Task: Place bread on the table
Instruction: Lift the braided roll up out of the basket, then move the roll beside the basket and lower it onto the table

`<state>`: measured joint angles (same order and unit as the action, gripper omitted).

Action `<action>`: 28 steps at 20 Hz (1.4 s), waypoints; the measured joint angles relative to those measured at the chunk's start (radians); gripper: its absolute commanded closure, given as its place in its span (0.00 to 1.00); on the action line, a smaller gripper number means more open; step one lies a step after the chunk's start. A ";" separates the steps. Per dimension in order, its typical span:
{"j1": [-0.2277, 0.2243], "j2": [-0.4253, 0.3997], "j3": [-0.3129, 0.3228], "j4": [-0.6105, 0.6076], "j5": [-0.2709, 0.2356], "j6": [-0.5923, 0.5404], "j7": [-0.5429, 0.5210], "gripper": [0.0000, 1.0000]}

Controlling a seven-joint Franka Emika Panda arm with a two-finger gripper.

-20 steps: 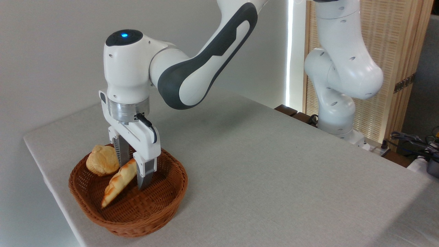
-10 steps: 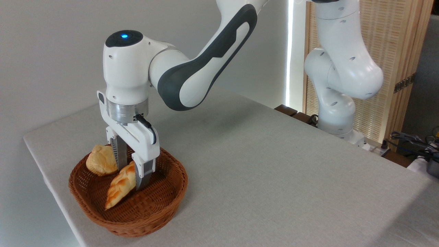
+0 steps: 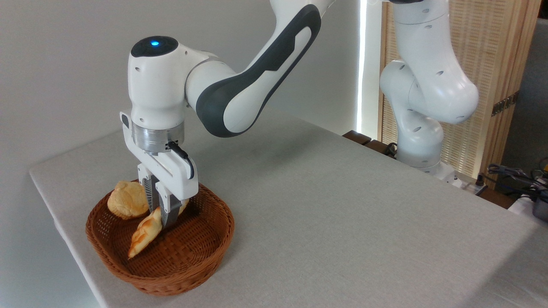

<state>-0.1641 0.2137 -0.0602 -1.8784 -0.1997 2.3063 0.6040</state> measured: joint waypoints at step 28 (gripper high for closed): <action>0.001 -0.371 -0.025 -0.242 0.000 -0.462 0.138 0.00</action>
<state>-0.1634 -0.1578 -0.0855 -2.1203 -0.1996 1.8443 0.7419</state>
